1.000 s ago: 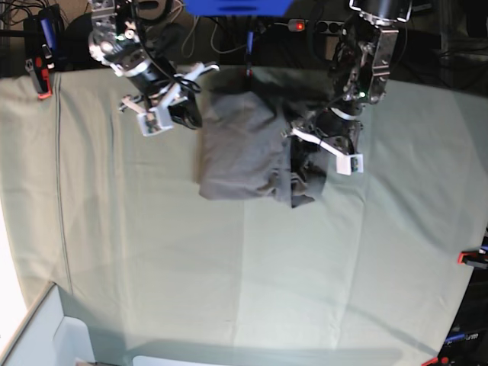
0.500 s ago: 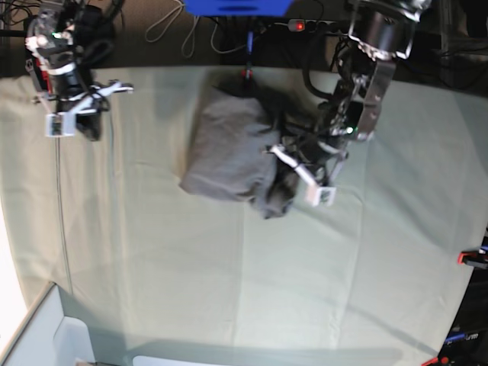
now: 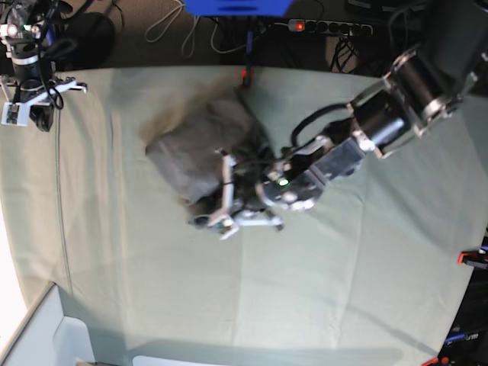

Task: Layout the t-shirt on the table in an organized manner, then fold the t-shirt properly
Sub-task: 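Press and flatten the folded shirt with the left gripper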

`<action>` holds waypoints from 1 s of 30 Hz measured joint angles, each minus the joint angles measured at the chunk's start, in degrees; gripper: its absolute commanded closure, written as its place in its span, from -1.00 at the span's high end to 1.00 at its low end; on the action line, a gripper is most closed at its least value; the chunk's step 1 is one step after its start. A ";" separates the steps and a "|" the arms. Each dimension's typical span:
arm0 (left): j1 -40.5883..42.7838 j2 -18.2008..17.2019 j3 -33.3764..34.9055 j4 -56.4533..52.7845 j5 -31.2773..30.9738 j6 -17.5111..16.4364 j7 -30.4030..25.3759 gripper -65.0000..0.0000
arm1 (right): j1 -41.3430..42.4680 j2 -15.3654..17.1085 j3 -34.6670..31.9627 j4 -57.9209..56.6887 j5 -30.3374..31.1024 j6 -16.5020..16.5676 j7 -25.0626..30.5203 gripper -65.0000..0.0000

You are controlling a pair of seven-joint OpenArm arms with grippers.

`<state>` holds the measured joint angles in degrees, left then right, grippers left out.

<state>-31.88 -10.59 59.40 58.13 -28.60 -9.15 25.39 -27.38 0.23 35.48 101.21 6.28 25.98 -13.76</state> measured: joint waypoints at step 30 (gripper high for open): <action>2.47 10.45 -3.67 -1.79 35.95 -9.01 -0.98 -0.93 | 0.66 0.24 0.46 -0.13 -0.02 -0.04 0.04 -1.00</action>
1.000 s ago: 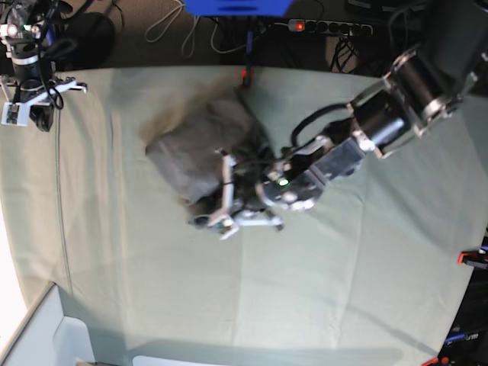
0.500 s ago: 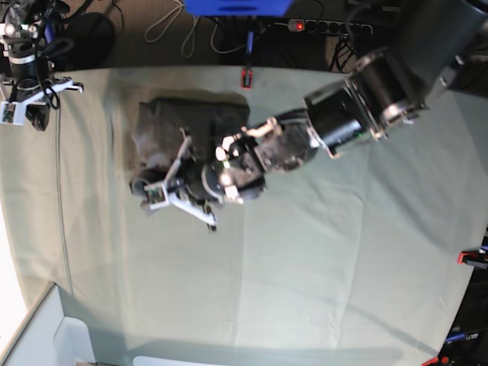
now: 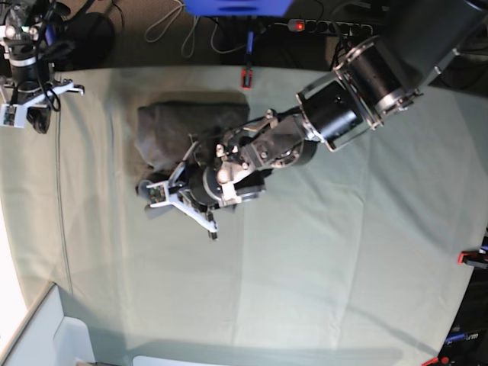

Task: Layout the t-shirt on the table in an organized manner, then fold the t-shirt properly
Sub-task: 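Press and flatten the folded shirt with the left gripper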

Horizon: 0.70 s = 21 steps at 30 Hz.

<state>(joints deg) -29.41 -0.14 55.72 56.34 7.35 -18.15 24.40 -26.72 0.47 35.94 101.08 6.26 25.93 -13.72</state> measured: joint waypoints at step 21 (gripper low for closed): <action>0.37 0.15 -3.98 11.02 9.35 -0.28 0.46 0.14 | 1.16 0.07 0.00 -0.11 0.00 0.02 -0.15 -1.00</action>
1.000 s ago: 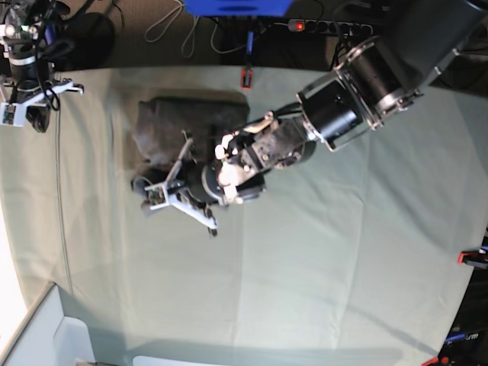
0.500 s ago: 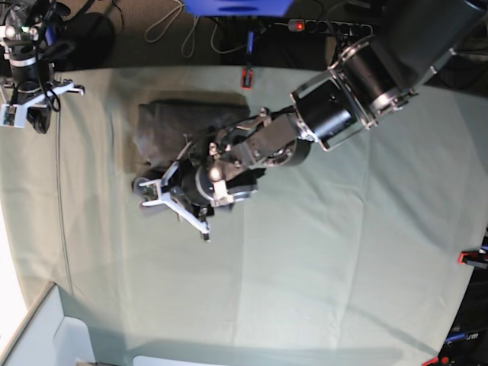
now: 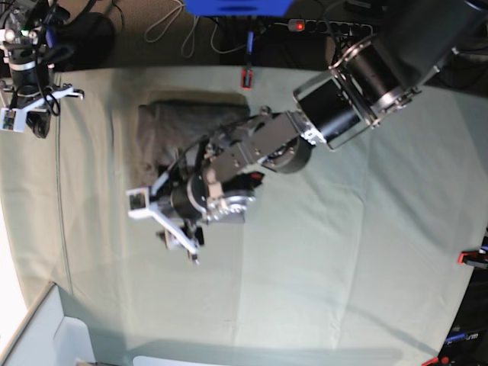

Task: Layout the t-shirt on the table in an organized manner, then fold the t-shirt properly

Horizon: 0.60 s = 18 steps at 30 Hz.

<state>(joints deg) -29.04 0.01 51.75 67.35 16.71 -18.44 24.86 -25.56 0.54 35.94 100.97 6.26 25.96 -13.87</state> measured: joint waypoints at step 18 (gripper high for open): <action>35.60 -1.07 -52.96 31.01 0.11 0.44 0.37 -1.00 | -2.84 -3.87 7.61 0.00 0.02 0.57 0.02 -1.00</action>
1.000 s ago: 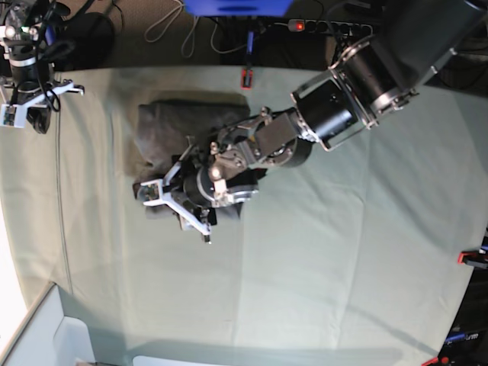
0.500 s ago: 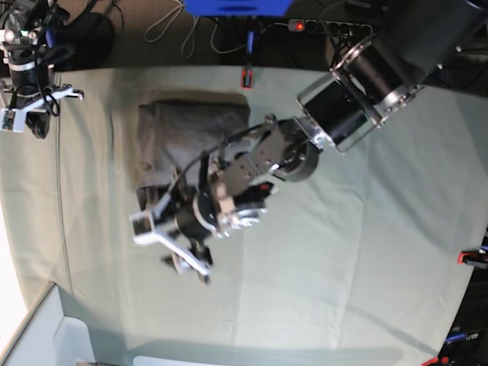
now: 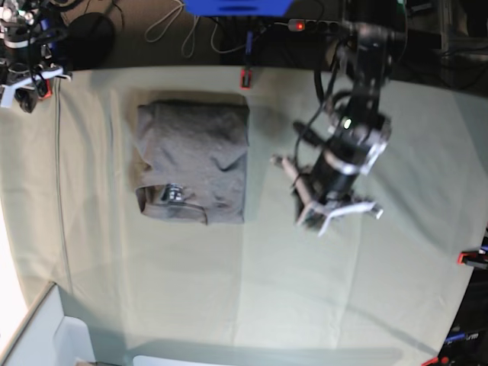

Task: Layout the t-shirt on the table in an organized manner, then fold the t-shirt properly

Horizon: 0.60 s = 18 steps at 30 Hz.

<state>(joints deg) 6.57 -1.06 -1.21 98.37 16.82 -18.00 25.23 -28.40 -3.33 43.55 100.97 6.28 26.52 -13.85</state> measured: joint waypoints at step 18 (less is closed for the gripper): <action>27.65 6.88 -20.81 -5.22 -0.04 0.02 -0.72 -1.00 | -8.37 -0.31 -7.65 -15.23 0.02 0.00 0.66 -1.00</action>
<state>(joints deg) 34.22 5.82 -22.02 93.14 16.78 -17.98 24.51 -36.77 -3.64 35.90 85.73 6.31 26.52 -13.19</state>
